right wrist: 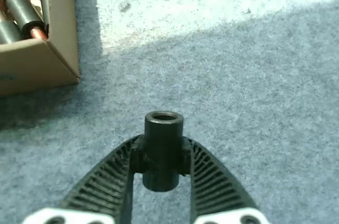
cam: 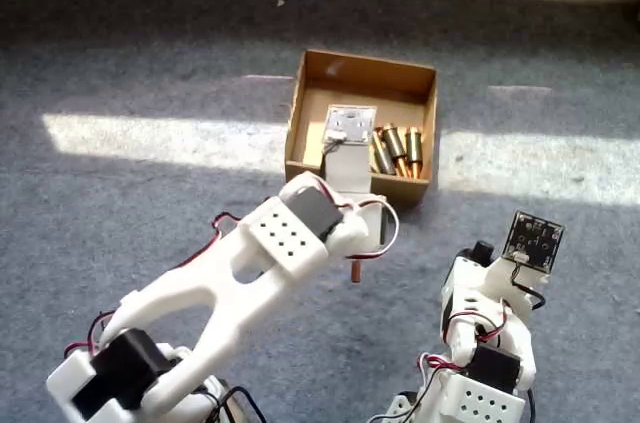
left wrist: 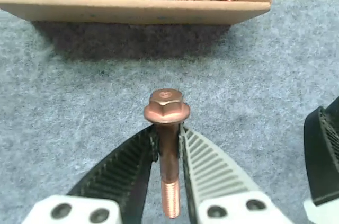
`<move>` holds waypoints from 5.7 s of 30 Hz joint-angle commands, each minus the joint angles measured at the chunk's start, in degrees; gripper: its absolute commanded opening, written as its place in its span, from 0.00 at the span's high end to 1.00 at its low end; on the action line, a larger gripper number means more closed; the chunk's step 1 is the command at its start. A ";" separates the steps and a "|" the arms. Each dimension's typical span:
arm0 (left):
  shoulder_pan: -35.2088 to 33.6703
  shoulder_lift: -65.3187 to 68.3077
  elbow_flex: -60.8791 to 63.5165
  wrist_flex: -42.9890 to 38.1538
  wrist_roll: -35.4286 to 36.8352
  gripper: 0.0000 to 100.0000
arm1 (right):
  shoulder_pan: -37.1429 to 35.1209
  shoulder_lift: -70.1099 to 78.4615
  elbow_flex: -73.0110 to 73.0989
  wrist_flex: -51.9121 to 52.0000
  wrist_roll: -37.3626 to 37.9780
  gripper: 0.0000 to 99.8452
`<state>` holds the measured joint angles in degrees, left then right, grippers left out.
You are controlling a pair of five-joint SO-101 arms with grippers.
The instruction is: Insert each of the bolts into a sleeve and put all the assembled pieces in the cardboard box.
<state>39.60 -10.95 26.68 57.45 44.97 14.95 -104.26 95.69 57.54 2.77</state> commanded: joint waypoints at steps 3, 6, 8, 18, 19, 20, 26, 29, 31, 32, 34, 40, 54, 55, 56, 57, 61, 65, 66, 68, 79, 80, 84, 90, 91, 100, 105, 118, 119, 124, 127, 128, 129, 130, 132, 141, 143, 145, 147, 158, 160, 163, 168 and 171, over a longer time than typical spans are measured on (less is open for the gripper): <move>-3.21 -10.77 4.53 -3.78 -0.44 1.00 | 0.57 -0.92 7.60 -1.27 -0.35 0.99; -4.00 -15.08 7.60 -5.27 -2.99 1.00 | 0.57 -0.92 7.60 -1.27 -0.35 0.99; -4.00 -18.42 9.89 -6.24 -3.78 1.00 | 0.57 -0.92 7.60 -1.27 -0.35 0.99; -4.00 -36.35 20.53 -10.81 -4.13 1.00 | 0.48 -0.92 7.60 -1.27 -0.35 0.99; -4.00 -37.76 21.32 -11.16 -4.13 1.00 | 0.48 -0.92 7.60 -1.27 -0.35 0.99; -4.00 -39.08 22.11 -11.60 -4.13 1.00 | 0.48 -0.92 7.60 -1.27 -0.35 0.99; -5.32 -46.11 25.19 -11.69 -4.13 1.00 | 0.48 -0.92 7.52 -1.27 -0.62 0.99; -7.96 -50.51 26.51 -11.69 -4.13 1.00 | 0.40 -0.92 7.52 -1.45 -0.62 0.99; -9.98 -53.85 27.38 -11.69 -4.13 1.00 | 0.31 -0.92 7.52 -3.12 -0.70 0.99; -10.77 -55.52 27.82 -11.69 -4.13 1.00 | 0.31 -0.92 7.52 -4.18 -0.70 0.99; -12.26 -58.95 28.79 -11.69 -4.13 0.99 | -1.45 -0.92 7.52 -6.55 -0.70 0.99; -14.37 -66.59 31.25 -11.78 -5.98 0.99 | -13.49 -0.92 7.34 -12.88 -0.70 0.99; -23.52 -78.55 37.32 -18.64 -12.92 0.99 | -37.23 -0.92 7.60 -37.67 -0.18 0.99; -24.48 -79.52 37.85 -19.16 -12.92 0.99 | -39.34 -0.92 7.60 -38.64 -0.18 0.99; -25.27 -80.48 38.46 -19.78 -12.92 0.99 | -41.71 -0.92 7.60 -39.34 -0.18 0.99; -26.07 -81.45 39.08 -20.48 -12.92 0.99 | -44.18 -0.92 7.60 -40.04 -0.18 0.99; -29.14 -85.67 42.59 -24.35 -12.92 0.99 | -50.33 -0.92 7.60 -40.92 -0.26 0.99; -30.64 -90.51 47.43 -28.92 -12.92 0.99 | -50.42 -0.92 7.60 -39.87 -0.44 0.99; -30.37 -91.74 48.75 -29.71 -12.92 0.99 | -50.59 -0.92 7.60 -38.90 -0.35 0.99; -30.29 -93.49 50.42 -31.12 -12.92 0.99 | -50.59 -0.92 7.60 -36.53 -0.35 0.99; -27.38 -93.76 51.12 -32.18 -12.75 0.99 | -50.68 -0.92 7.60 -32.40 -0.26 0.99; -26.42 -93.76 51.12 -32.18 -12.75 0.99 | -50.68 -0.92 7.60 -32.40 -0.18 0.99; -22.81 -93.76 51.12 -32.35 -12.84 0.99 | -50.77 -0.92 7.60 -32.31 2.99 0.99; -17.45 -93.76 52.35 -32.53 -13.19 0.99 | -55.16 -0.92 7.60 -30.02 9.58 0.99; -16.84 -93.76 52.70 -32.62 -14.51 0.99 | -55.60 -0.92 7.60 -29.85 10.73 0.99; -10.68 -93.76 55.08 -32.62 -20.13 0.99 | -55.69 -0.92 7.60 -30.11 12.48 0.99; -11.03 -93.76 55.60 -32.44 -20.13 0.99 | -55.69 -1.01 7.69 -30.73 12.57 0.99; -14.55 -93.76 55.60 -32.62 -20.13 0.99 | -55.69 -1.01 7.52 -36.79 12.57 0.99; -14.46 -93.76 55.60 -32.62 -20.13 0.99 | -55.69 -1.01 7.52 -36.79 12.57 0.99; -14.81 -93.76 55.69 -32.62 -20.13 0.99 | -56.04 -1.01 7.34 -36.79 12.57 0.99; -14.46 -93.76 57.19 -34.20 -20.13 0.99 | -56.04 -1.01 7.34 -36.79 12.57 0.99; -14.55 -93.76 58.24 -35.87 -20.13 0.99 | -56.04 -1.01 7.34 -36.79 12.57 0.99; -14.73 -93.76 59.47 -37.80 -20.13 0.99 | -56.04 -1.01 7.34 -36.79 12.57 0.99; -14.81 -93.76 60.70 -39.74 -20.13 0.99 | -56.04 -1.01 7.34 -36.79 12.57 0.99; -14.55 -93.76 62.73 -42.81 -20.22 0.99 | -56.04 -1.01 7.34 -36.79 12.57 0.99; -13.41 -93.76 63.08 -41.67 -22.42 0.99 | -55.60 -1.01 7.34 -36.79 12.57 0.99; -13.41 -93.76 63.08 -41.67 -22.42 0.99 | -55.60 -1.01 7.34 -36.88 12.57 0.99; -13.41 -93.76 63.16 -41.76 -22.33 0.99 | -55.34 -1.01 7.34 -36.88 12.57 0.99; -12.53 -93.76 63.52 -41.76 -22.42 0.99 | -53.85 -1.01 7.34 -36.97 12.31 0.99; -5.93 -93.76 64.31 -39.30 -26.11 0.99 | -48.22 -1.01 7.69 -41.01 12.13 0.99; -5.93 -93.76 64.40 -39.21 -27.08 0.99 | -47.34 -1.01 7.43 -41.01 12.13 0.99; -5.41 -93.76 64.31 -37.45 -28.48 0.99 | -47.16 -1.01 7.34 -41.01 12.13 0.99; -2.51 -93.76 64.40 -34.46 -32.44 0.99 | -47.16 -1.01 7.34 -41.01 12.13 0.99; -1.89 -93.76 64.40 -33.93 -32.70 0.99 | -47.16 -1.01 7.34 -41.01 12.13 0.99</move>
<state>34.95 -104.22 91.12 21.76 13.58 -34.46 -104.09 95.78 19.03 14.99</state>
